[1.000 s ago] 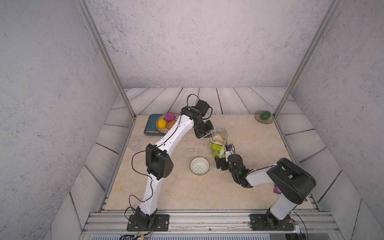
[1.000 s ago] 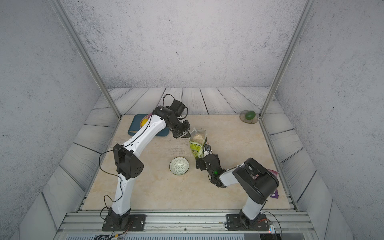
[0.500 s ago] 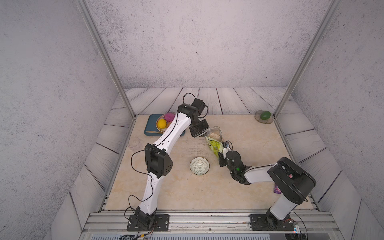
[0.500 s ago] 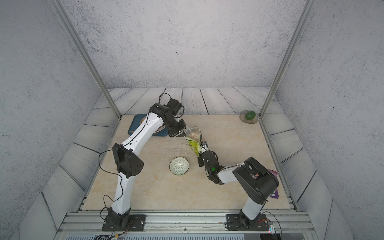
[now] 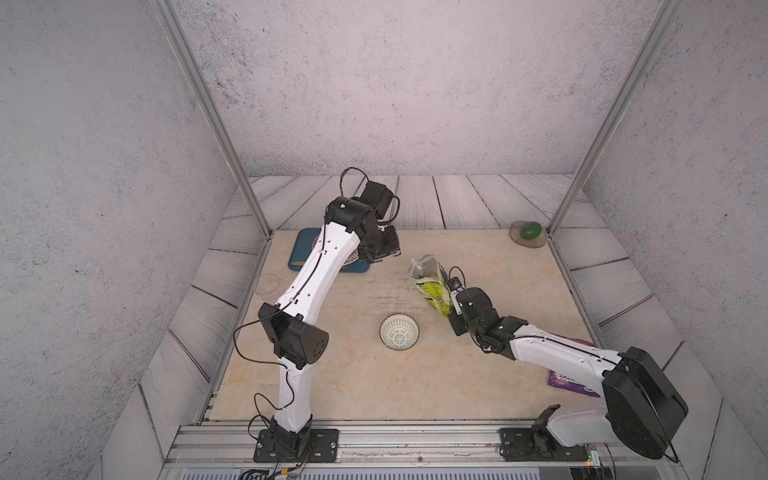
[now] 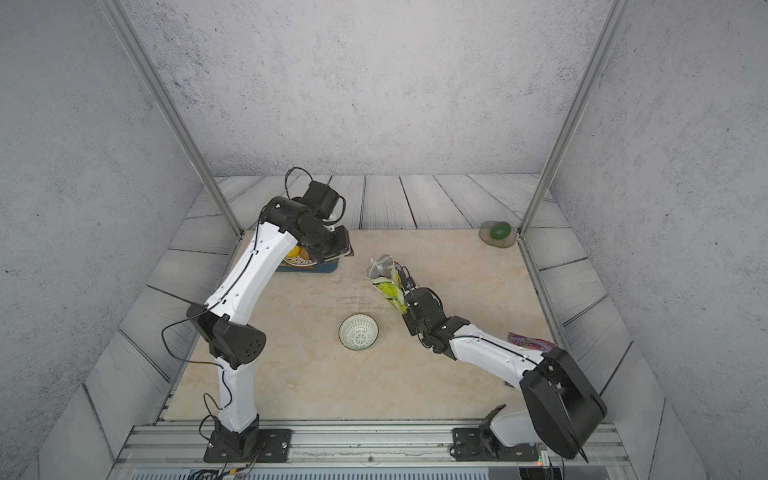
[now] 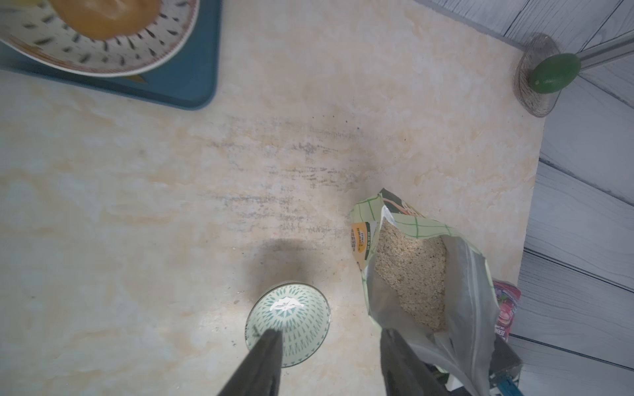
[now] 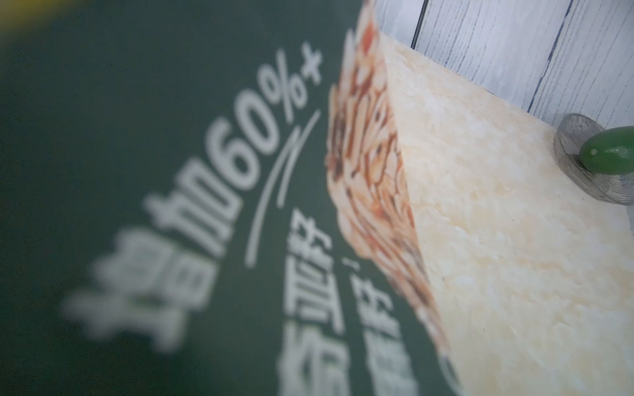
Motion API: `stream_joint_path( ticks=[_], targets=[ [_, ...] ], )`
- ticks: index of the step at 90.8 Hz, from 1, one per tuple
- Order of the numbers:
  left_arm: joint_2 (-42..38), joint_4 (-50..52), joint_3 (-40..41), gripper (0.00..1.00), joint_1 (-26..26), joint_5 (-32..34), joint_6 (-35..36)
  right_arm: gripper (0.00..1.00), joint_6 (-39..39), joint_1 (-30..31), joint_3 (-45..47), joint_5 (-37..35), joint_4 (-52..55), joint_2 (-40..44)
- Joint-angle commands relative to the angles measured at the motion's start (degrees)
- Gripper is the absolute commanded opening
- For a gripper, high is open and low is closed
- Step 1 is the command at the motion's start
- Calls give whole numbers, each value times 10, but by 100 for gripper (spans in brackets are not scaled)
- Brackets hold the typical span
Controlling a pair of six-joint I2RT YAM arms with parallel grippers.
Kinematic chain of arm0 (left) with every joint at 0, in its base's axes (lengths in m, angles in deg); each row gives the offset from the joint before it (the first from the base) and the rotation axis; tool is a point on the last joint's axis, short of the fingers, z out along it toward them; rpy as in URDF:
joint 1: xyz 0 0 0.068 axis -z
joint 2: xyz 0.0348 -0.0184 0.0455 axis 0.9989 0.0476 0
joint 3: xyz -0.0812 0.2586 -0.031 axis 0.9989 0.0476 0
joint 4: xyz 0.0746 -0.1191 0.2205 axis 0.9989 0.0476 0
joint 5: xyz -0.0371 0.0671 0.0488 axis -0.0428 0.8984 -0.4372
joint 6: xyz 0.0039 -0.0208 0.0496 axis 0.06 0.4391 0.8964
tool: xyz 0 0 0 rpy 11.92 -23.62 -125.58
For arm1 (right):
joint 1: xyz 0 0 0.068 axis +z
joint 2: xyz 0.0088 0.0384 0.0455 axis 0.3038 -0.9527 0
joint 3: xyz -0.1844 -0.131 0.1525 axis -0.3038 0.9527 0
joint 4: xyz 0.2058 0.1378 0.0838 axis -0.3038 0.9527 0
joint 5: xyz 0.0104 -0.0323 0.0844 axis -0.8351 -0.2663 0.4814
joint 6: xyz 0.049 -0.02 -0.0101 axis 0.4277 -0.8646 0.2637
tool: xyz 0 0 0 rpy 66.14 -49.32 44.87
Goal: Pour the oats into the breakfast bowl
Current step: Pick up the oats bag from the center of the board.
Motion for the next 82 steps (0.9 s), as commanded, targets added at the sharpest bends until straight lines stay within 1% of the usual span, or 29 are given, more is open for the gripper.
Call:
stream_joint_path(
  ticks=[1, 10, 19, 30, 37, 42, 47, 55, 63, 71, 82],
  targets=[
    [-61, -7, 68, 52, -3, 68, 35, 0, -20, -2, -84, -7, 85, 36],
    [-113, -58, 148, 53, -14, 59, 35, 0, -21, 0, -128, -11, 170, 46],
    [-155, -98, 214, 52, -32, 29, 39, 0, -43, 7, -144, -30, 216, 70],
    [-204, -154, 307, 52, -60, -48, 31, 0, -82, 31, -141, -83, 237, 105],
    [-232, -186, 362, 52, -66, -80, 29, 0, -133, 46, -131, -107, 233, 130],
    [-253, -210, 402, 52, -67, -97, 26, 0, -164, 49, -125, -110, 234, 146],
    [-272, -231, 439, 51, -67, -114, 23, 0, -188, 50, -126, -99, 247, 160],
    [-295, -248, 483, 51, -68, -134, 27, 0, -208, 54, -139, -99, 286, 174],
    [-309, -249, 516, 51, -70, -127, 32, 0, -227, 61, -146, -122, 313, 182],
    [-318, -255, 544, 51, -73, -126, 36, 0, -254, 71, -143, -131, 320, 182],
    [-322, -284, 581, 51, -76, -152, 33, 0, -293, 91, -136, -152, 315, 171]
  ],
)
